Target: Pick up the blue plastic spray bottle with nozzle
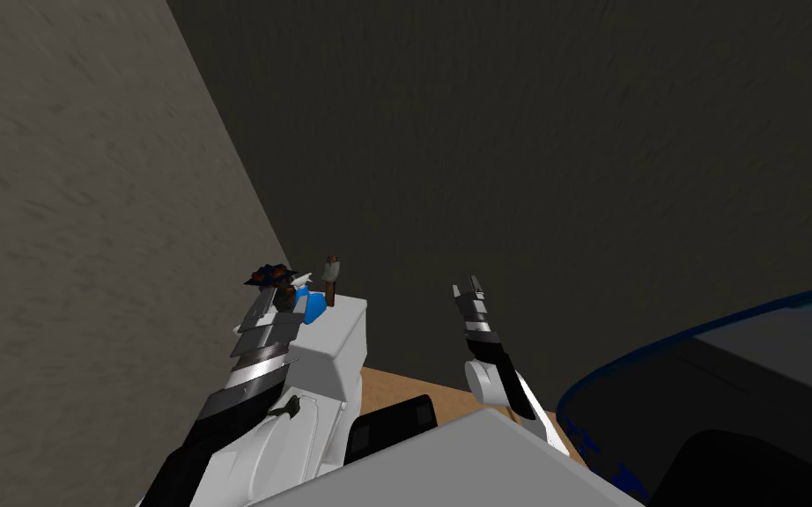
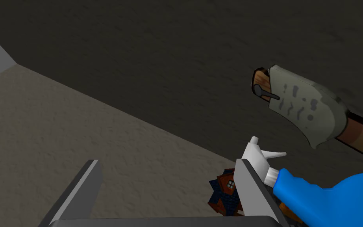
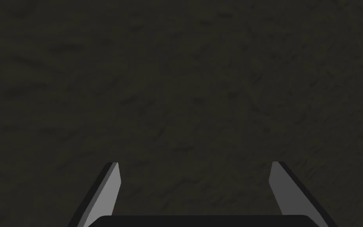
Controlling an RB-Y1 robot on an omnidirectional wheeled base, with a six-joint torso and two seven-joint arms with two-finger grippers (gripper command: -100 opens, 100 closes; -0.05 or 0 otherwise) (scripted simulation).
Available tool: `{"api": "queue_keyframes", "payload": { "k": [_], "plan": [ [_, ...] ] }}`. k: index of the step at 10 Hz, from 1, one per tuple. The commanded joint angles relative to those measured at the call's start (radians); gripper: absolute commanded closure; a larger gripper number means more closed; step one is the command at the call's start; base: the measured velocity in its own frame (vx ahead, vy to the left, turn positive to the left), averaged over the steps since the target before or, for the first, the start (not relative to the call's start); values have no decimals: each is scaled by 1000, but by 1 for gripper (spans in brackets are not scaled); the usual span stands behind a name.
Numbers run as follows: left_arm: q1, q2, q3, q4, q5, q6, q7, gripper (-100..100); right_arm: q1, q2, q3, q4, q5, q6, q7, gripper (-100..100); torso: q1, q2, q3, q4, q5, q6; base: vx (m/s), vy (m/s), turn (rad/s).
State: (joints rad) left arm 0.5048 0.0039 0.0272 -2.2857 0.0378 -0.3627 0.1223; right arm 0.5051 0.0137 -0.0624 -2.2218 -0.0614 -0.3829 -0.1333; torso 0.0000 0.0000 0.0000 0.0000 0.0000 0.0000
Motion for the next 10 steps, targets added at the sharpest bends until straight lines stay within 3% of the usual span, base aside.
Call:
{"api": "queue_keyframes", "payload": {
  "k": [1,5,10],
  "plan": [
    [10,32,8,-2,-3,4,-2,-100,0,0,0,0,0,0,0,0,0,0,0,0,0,0,3,1,-26],
    [67,131,51,-10,-23,23,-13,-100,0,0,0,0,0,0,0,0,1,-1,0,0,0,0,11,9,-45],
    [178,265,136,-25,-60,63,-35,-100,0,0,0,0,0,0,0,0,1,-1,0,0,0,0,13,13,-73]
  ]
}}
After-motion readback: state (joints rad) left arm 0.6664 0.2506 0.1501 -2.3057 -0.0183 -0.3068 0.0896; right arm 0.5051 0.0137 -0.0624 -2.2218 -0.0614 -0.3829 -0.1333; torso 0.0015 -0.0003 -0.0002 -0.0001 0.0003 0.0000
